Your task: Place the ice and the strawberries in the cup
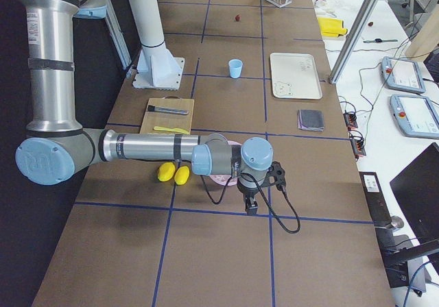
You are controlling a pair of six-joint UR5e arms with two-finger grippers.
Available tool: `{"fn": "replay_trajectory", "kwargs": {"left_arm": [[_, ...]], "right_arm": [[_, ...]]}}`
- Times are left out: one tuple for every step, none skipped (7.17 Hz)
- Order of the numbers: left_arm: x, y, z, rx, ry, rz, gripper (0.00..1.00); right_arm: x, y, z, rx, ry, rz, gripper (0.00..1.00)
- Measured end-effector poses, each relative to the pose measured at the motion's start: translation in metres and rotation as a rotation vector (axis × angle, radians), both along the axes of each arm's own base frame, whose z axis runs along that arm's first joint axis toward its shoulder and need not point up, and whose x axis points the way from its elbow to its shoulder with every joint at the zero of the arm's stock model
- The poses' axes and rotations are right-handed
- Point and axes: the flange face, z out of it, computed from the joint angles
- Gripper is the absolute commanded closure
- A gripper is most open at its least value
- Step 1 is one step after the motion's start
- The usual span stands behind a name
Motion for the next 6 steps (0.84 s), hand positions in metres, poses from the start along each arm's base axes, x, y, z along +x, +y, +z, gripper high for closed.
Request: {"fn": "replay_trajectory", "kwargs": {"left_arm": [[0.001,0.002,0.005,-0.011,0.008,0.0,0.0],[0.002,0.002,0.005,-0.018,0.025,-0.005,0.0],[0.003,0.0,0.004,-0.019,0.036,-0.01,0.0],[0.003,-0.001,0.002,-0.014,0.041,-0.01,0.0],[0.004,-0.001,0.002,-0.002,0.044,-0.008,0.0],[0.004,0.001,0.003,0.01,0.045,-0.006,0.0]], "right_arm": [[0.0,-0.001,-0.003,0.003,-0.002,0.0,0.0],[0.0,-0.001,-0.004,0.005,-0.003,0.001,0.0],[0.0,-0.001,-0.005,0.007,-0.004,0.001,0.0],[0.0,0.0,-0.005,0.011,-0.005,0.0,0.0],[0.0,0.001,-0.008,0.021,-0.006,-0.001,0.0],[-0.003,0.002,-0.016,0.036,-0.017,-0.006,0.0]]}}
